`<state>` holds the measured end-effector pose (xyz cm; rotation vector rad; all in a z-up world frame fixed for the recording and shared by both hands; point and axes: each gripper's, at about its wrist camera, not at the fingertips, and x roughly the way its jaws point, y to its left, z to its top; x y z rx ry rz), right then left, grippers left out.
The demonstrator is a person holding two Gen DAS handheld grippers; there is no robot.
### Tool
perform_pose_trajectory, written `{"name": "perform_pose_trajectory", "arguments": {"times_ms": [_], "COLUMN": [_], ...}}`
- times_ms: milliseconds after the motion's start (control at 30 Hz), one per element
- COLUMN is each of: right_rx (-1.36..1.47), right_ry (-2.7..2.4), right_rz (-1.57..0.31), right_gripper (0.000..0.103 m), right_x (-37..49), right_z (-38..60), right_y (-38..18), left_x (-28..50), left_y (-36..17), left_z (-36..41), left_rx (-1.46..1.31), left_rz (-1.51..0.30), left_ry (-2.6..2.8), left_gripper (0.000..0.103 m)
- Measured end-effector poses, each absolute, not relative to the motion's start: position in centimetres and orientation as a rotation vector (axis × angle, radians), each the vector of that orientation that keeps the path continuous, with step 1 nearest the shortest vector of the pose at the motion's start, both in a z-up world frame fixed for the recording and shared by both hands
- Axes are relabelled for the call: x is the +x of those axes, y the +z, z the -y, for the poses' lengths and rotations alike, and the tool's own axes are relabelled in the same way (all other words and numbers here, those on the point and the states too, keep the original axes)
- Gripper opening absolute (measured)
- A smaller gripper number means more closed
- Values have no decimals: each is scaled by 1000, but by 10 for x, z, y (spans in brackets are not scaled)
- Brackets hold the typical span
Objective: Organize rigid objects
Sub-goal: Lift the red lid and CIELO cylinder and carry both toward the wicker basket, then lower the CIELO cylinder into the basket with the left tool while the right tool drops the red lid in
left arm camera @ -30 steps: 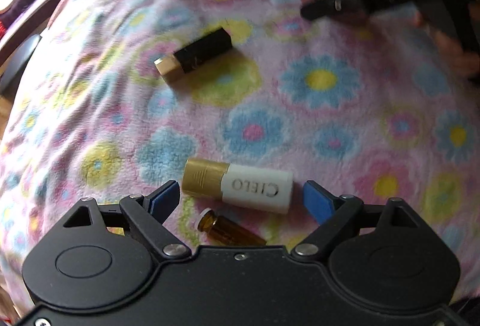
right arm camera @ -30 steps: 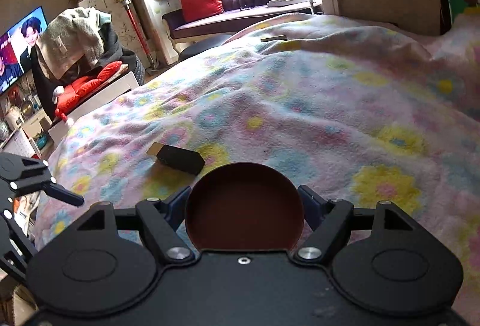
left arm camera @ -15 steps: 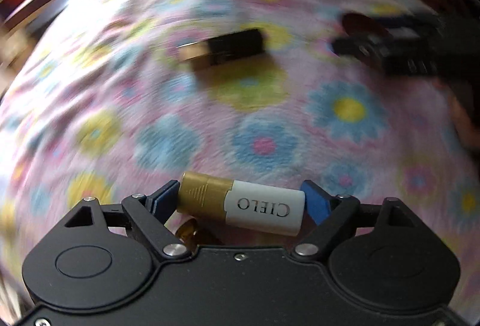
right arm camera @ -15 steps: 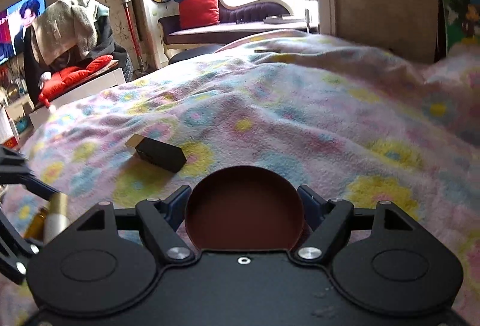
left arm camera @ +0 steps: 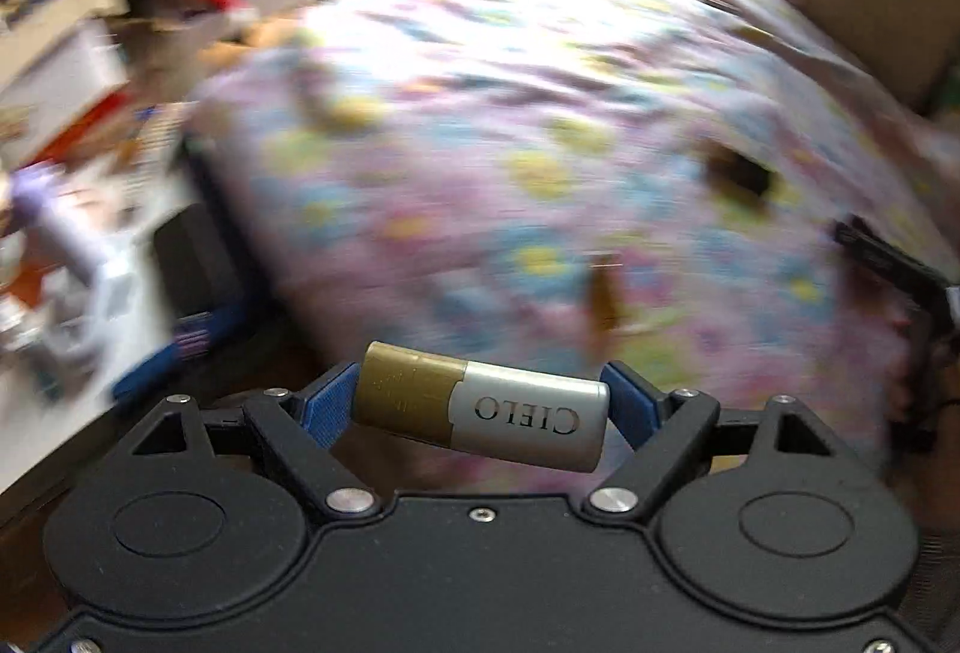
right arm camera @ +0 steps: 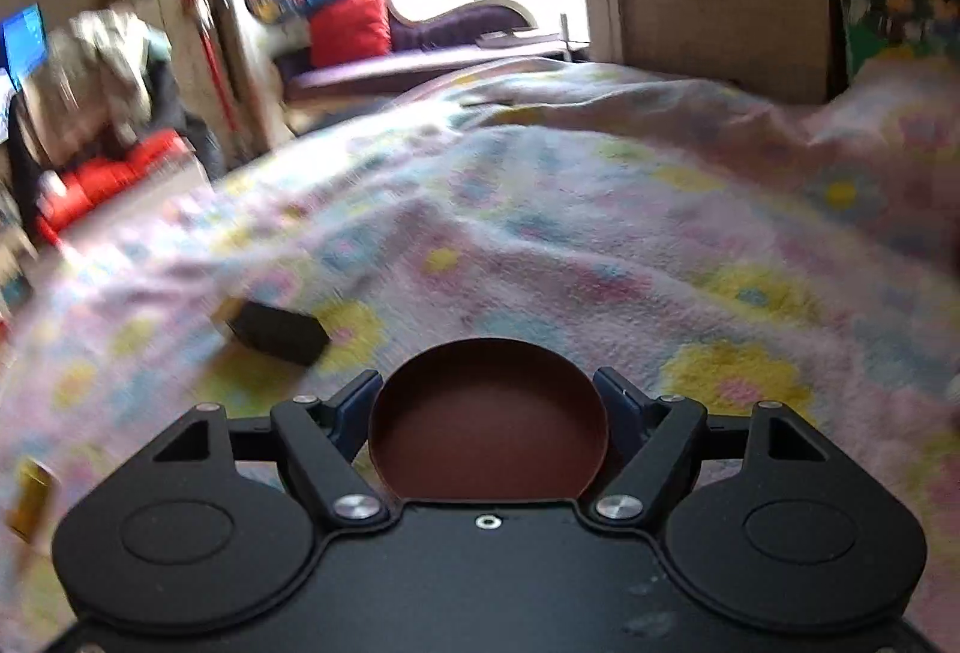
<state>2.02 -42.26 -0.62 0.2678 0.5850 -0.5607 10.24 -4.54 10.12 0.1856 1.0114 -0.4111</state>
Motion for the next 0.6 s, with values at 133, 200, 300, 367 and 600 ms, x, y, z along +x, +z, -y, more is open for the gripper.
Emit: {"name": "perform_pose_trajectory", "arguments": {"times_ms": [133,200,300,367,600], "right_rx": [140,169,183,186,143], "right_ry": [-649,-581,-458,-355,-24], "right_rz": [-702,-716,-706,-705,-765], "right_gripper": [76,76,76,76,76], "right_x": [38,40,41,41,41], "right_z": [377,344,280,237,99], "right_y": [-3,5,22,33,58], "left_x": [99,99,96,93,88], "left_y": [91,82,62,53,24], "left_z": [-14,-38,-69,-83,-112], "left_rx": [84,20,-75,-112,-172], "left_rz": [-1010,-1029,-1070,-1084,-1126], "left_ry": [-281,-233,-166,-132,-92], "left_gripper": [82,82,82,82,82]}}
